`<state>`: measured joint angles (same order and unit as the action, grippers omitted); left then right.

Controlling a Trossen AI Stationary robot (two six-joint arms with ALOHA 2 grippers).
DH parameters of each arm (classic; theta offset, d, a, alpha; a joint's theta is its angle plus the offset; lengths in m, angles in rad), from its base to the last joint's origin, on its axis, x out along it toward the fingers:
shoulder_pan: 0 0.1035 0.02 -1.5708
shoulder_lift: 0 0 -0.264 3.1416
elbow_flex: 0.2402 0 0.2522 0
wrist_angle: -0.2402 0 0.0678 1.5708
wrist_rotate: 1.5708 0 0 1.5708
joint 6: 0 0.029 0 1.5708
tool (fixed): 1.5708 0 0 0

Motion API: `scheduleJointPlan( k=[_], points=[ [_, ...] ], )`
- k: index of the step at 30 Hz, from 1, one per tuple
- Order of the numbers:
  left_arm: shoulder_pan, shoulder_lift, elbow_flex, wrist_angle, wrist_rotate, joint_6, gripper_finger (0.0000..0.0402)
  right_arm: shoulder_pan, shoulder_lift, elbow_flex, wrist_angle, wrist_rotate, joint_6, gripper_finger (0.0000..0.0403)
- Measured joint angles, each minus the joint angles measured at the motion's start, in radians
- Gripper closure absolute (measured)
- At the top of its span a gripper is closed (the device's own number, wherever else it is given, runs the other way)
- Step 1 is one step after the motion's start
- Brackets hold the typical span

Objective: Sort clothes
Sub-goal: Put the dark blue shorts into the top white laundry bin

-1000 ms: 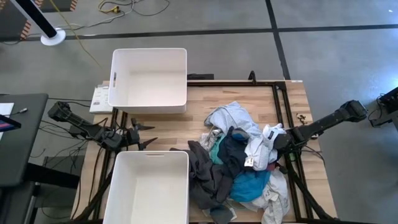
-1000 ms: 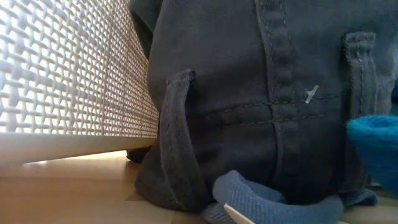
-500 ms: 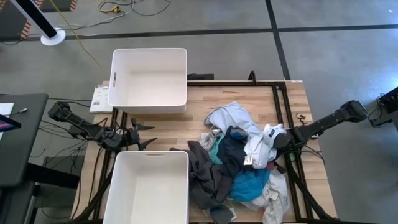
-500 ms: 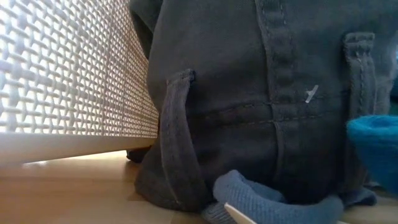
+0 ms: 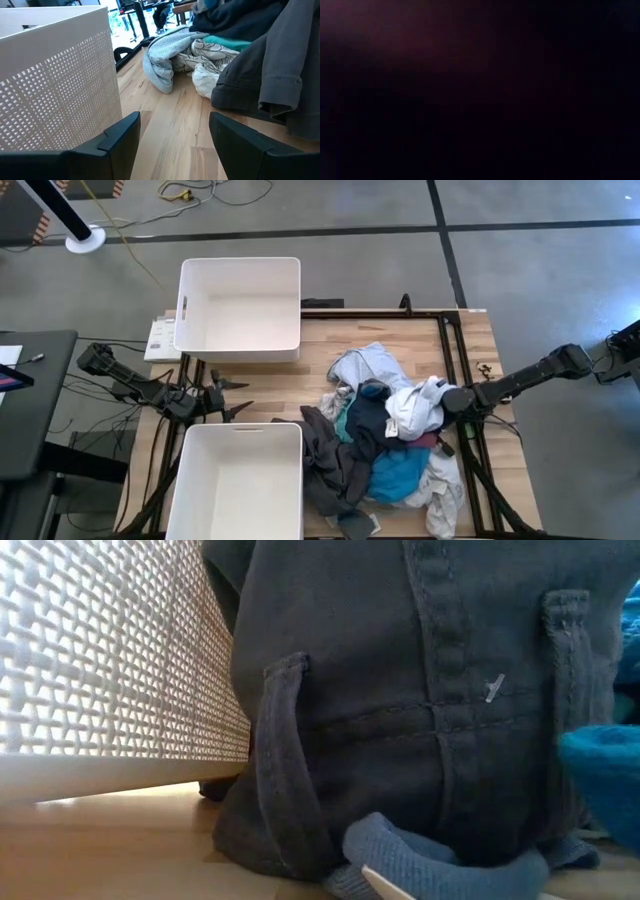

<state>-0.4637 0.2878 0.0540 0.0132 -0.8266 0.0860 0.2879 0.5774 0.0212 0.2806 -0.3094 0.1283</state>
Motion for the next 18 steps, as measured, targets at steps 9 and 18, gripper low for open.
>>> scheduleJointPlan(
  k=[9, 18],
  points=[
    [0.000, 0.000, 0.000, 0.000, 0.000, 0.000, 0.0170, -0.045, 0.000, 0.000, 0.171, 0.037, 0.305, 0.0296],
    [0.000, 0.000, 0.000, 0.000, 0.000, 0.000, 0.0170, -0.069, 0.000, 0.000, 0.347, 0.043, 0.343, 0.0296]
  ],
)
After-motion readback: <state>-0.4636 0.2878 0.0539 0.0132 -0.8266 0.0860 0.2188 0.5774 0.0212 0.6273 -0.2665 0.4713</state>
